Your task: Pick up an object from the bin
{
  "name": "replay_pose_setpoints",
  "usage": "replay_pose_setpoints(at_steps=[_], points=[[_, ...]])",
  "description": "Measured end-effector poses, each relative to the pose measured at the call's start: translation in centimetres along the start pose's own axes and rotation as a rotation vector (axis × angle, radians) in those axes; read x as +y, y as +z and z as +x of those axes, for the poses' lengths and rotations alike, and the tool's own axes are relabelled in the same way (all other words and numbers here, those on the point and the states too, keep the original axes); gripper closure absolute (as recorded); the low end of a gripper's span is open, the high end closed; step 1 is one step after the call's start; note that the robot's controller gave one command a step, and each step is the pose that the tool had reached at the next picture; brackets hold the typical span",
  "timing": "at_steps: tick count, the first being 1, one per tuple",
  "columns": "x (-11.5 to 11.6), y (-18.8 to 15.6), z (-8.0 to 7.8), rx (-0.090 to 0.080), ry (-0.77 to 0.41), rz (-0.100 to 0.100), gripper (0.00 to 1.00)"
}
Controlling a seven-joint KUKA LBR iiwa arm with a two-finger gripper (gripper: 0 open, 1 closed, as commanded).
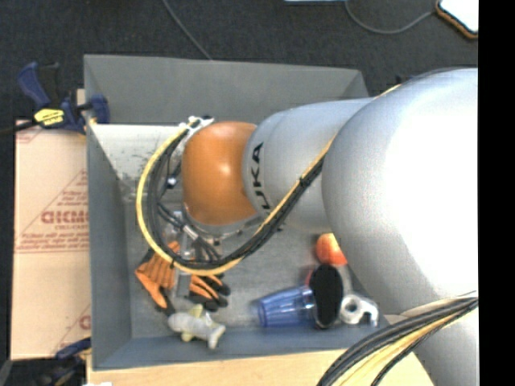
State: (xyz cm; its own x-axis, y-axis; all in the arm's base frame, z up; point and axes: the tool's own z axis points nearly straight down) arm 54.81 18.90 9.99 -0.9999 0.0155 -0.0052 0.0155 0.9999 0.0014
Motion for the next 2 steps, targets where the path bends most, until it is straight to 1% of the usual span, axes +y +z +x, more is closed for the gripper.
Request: replay_pose_setpoints(at_steps=[1, 2], points=[[-0.35, 2.84, 0.56, -0.022, 0.149, -0.011, 0.0], [-0.47, 2.66, 0.77, -0.015, 0.174, -0.009, 1.0]])
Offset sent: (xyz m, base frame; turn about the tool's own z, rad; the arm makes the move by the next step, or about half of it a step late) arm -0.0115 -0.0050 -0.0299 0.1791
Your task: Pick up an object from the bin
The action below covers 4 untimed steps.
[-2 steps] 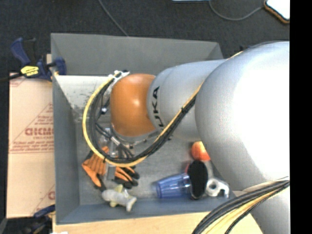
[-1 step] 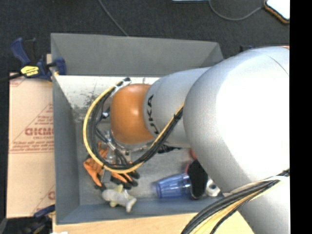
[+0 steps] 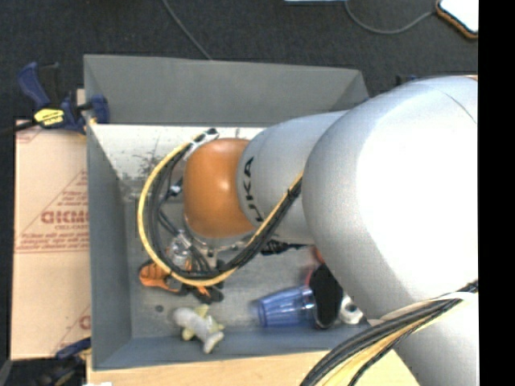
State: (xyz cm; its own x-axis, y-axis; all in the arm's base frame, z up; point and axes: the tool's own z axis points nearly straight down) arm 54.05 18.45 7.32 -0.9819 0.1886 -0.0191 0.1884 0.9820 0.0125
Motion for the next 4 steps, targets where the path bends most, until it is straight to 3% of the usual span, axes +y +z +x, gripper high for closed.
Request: replay_pose_setpoints(at_steps=[4], points=[[-0.1, -3.9, -0.1, 0.001, 0.003, -0.001, 1.0]])
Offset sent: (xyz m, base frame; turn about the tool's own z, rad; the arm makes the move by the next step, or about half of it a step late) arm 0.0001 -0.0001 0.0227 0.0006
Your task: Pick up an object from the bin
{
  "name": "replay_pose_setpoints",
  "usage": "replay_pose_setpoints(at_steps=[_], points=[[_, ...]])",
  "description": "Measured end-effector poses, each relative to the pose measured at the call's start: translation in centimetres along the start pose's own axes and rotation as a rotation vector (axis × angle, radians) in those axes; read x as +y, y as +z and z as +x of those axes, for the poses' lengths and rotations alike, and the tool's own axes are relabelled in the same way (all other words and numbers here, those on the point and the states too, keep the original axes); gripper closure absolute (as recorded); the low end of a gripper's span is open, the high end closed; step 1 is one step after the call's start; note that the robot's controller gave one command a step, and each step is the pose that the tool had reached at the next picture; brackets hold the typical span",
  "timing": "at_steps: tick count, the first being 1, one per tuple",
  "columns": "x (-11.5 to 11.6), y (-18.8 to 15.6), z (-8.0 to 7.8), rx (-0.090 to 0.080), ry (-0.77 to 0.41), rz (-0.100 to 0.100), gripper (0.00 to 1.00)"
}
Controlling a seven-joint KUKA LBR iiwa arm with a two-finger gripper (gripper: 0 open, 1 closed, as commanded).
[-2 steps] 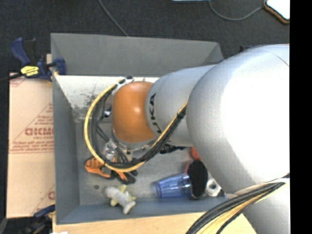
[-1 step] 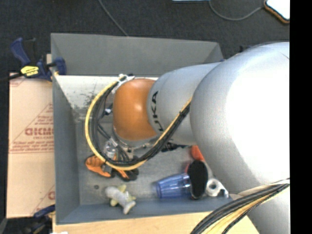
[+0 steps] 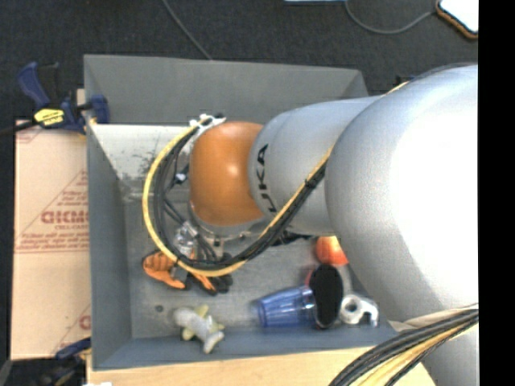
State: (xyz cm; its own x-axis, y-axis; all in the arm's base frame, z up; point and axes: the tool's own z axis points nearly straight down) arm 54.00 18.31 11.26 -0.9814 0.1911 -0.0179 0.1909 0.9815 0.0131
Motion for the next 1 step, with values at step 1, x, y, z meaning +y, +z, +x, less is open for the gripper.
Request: replay_pose_setpoints(at_steps=[1], points=[[0.05, -2.27, -0.14, -0.003, 0.0, -0.001, 1.0]])
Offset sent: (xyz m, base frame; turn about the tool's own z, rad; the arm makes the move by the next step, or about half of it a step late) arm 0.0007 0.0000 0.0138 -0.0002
